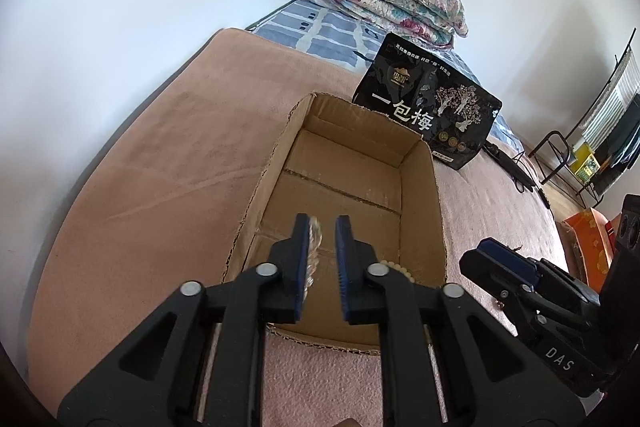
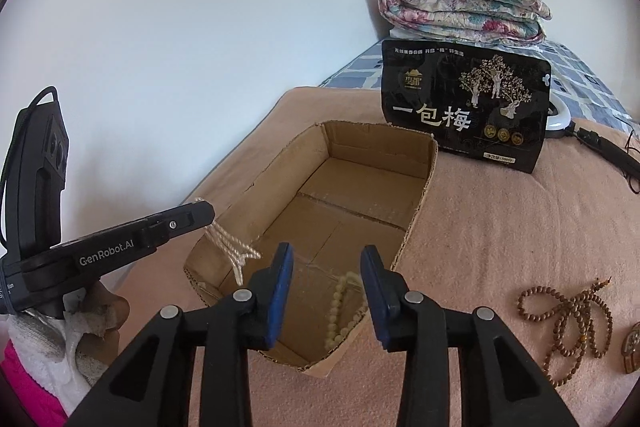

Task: Organize jewelry
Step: 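Lift and carry the pearl necklace and bead bracelet over the cardboard box with both tools, then open the left tool over the box while the right tool releases the bracelet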

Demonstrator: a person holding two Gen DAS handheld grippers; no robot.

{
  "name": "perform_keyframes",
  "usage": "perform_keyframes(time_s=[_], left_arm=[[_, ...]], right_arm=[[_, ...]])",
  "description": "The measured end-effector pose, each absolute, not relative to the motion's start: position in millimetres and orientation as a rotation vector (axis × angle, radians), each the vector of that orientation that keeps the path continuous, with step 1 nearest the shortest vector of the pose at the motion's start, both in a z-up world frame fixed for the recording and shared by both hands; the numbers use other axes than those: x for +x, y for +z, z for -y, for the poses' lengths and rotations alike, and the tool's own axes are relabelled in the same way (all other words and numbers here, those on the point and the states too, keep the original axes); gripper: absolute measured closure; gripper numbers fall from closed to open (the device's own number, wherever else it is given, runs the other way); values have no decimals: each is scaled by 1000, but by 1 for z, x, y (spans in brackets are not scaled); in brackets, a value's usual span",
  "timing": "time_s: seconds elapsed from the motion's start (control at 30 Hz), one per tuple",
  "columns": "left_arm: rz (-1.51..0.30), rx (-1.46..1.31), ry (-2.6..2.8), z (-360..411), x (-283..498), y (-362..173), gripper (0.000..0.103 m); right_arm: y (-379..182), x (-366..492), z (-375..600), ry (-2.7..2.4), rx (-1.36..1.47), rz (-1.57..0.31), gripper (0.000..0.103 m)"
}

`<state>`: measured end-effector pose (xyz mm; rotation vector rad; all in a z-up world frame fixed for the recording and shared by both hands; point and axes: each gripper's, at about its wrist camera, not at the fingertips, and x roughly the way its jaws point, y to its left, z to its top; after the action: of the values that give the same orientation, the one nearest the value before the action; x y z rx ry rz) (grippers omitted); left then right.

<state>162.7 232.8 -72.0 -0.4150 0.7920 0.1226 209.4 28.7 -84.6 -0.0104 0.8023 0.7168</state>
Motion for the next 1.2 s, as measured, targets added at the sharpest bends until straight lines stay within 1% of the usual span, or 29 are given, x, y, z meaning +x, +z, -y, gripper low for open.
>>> perform_keyframes(time_s=[0.03, 0.33, 0.57, 0.7, 0.83, 0.93, 0.97, 1.03, 1.2], left_arm=[[-785, -414, 126, -232, 161, -71, 73], [-768, -398, 133, -227, 156, -62, 73], [-752, -370, 126, -213, 152, -49, 73], [-740, -354, 121, -203, 152, -42, 73], [-733, -337, 109, -189, 151, -37, 73], [-727, -321, 94, -178, 151, -33, 73], [-726, -315, 90, -174, 152, -31, 73], [-725, -302, 78, -164, 153, -29, 73], [-740, -280, 43, -140, 160, -29, 73]], right_arm=[[-83, 209, -27, 717, -11, -798, 64], [-72, 207, -9, 677, -13, -771, 58], [-61, 204, 5, 642, -20, -738, 48], [-55, 201, 19, 618, -30, -719, 44], [-52, 201, 38, 585, -31, -709, 37], [-50, 202, 55, 556, -31, -701, 35], [-48, 202, 61, 545, -30, -698, 29], [-45, 202, 74, 523, -25, -685, 22], [-38, 202, 105, 478, -16, -657, 16]])
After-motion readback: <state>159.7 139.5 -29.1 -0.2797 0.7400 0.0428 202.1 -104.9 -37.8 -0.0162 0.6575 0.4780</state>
